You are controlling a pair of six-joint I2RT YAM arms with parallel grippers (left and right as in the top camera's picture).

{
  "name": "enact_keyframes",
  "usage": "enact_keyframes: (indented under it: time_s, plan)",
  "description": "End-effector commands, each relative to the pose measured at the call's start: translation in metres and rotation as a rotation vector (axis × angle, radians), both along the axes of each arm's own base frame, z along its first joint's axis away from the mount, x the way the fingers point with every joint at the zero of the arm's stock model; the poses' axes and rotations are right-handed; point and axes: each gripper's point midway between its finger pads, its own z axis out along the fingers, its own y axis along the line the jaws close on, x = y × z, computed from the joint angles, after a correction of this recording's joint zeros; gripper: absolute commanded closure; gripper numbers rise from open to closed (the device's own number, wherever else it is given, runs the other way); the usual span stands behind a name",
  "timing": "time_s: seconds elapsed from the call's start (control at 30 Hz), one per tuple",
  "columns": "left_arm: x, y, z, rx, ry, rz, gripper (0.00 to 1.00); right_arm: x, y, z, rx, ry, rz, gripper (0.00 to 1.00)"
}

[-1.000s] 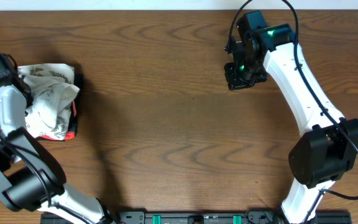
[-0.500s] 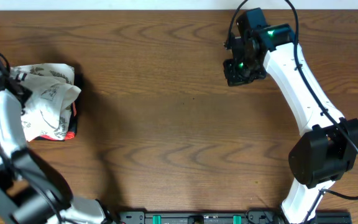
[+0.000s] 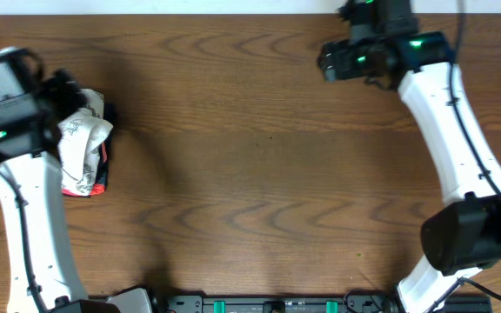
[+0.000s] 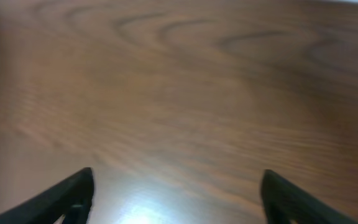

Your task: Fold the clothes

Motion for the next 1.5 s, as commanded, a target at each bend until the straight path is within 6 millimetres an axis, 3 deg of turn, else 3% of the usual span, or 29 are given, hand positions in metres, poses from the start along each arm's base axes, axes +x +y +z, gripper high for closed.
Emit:
enact_keyframes:
  time_s: [0.0, 0.1, 0.2, 0.3, 0.47, 0.63, 0.8, 0.93, 1.1, 1.2, 1.47]
  plan:
    - [0.014, -0.040, -0.004, 0.079, 0.045, -0.215, 0.00, 0.009, -0.046, 0.010, 0.006, -0.026, -0.107, 0.09]
    - [0.019, -0.066, -0.004, 0.085, 0.045, -0.289, 0.02, 0.013, -0.079, 0.011, 0.006, -0.034, -0.173, 0.01]
    - [0.019, -0.093, -0.008, -0.002, 0.034, -0.325, 0.02, 0.010, -0.105, 0.008, -0.020, -0.022, -0.197, 0.01]
    - [0.014, -0.103, -0.013, -0.036, 0.059, -0.335, 0.02, 0.003, -0.123, 0.002, -0.053, 0.011, -0.233, 0.01]
    - [0.007, -0.104, -0.016, -0.046, 0.085, -0.339, 0.02, -0.013, -0.125, 0.002, -0.088, 0.056, -0.259, 0.01]
    - [-0.019, -0.123, -0.012, -0.126, 0.111, -0.406, 0.02, -0.039, -0.116, 0.024, -0.096, 0.055, -0.261, 0.04]
    - [-0.049, -0.124, 0.001, -0.104, 0.057, -0.417, 0.02, -0.077, -0.109, 0.049, -0.084, -0.039, -0.276, 0.04]
    - [-0.083, -0.126, 0.001, -0.097, -0.028, -0.409, 0.02, -0.125, -0.100, 0.046, -0.071, -0.138, -0.291, 0.04]
    - [-0.133, -0.128, -0.019, -0.145, -0.107, -0.352, 0.02, -0.188, -0.094, 0.037, -0.119, -0.268, -0.289, 0.01]
    - [-0.152, -0.129, -0.034, -0.167, -0.138, -0.330, 0.02, -0.222, -0.090, 0.036, -0.102, -0.329, -0.270, 0.01]
    - [-0.183, -0.131, -0.063, -0.192, -0.067, -0.313, 0.02, -0.271, -0.095, 0.042, -0.076, -0.440, -0.278, 0.01]
